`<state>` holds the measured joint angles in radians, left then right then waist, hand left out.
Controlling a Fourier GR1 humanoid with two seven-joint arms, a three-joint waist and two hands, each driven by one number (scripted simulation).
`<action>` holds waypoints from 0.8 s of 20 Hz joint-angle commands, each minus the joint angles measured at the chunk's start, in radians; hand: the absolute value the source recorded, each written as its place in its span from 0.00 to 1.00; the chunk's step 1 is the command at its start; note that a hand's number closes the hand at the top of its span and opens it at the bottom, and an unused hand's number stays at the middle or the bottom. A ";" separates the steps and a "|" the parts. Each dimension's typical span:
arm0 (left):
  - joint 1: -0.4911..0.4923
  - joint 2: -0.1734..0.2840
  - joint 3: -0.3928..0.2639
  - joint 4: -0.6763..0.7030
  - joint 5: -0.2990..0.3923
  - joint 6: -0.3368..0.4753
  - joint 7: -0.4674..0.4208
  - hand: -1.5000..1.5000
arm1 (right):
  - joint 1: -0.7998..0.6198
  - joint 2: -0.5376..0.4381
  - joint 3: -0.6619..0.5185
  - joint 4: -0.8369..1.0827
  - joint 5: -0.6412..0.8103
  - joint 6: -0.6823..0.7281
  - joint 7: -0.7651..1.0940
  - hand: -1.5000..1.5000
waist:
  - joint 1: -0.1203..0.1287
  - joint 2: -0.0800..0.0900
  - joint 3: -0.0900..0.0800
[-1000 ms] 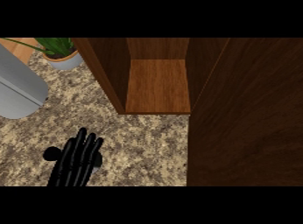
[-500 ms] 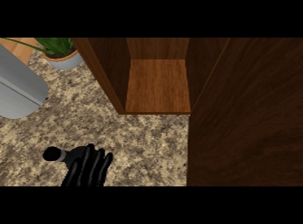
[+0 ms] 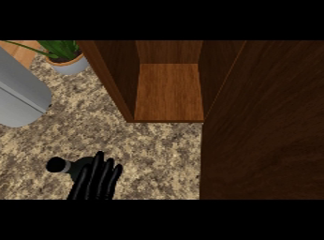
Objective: Pick up the wine, place it into the cabinet and close the cabinet
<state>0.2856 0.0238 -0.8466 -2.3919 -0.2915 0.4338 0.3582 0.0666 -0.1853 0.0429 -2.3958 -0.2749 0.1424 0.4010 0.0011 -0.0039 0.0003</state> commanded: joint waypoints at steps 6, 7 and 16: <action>0.023 0.080 0.065 -0.127 -0.045 0.037 0.023 0.00 | 0.081 0.028 0.052 -0.149 0.038 -0.019 0.038 0.00 | -0.004 -0.001 0.000; -0.046 0.020 0.084 -0.126 -0.073 0.046 0.072 0.00 | 0.035 0.006 0.025 -0.163 -0.021 -0.027 0.081 0.00 | -0.007 0.000 0.000; 0.010 0.129 0.249 -0.203 0.072 0.014 0.090 0.00 | -0.016 -0.006 -0.008 -0.145 -0.041 -0.050 0.108 0.00 | -0.002 0.000 -0.001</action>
<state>0.2847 0.1371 -0.6335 -2.4075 -0.2636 0.4578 0.3833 0.0460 -0.1814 0.0541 -2.4084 -0.2589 0.1135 0.4323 -0.0012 -0.0045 -0.0006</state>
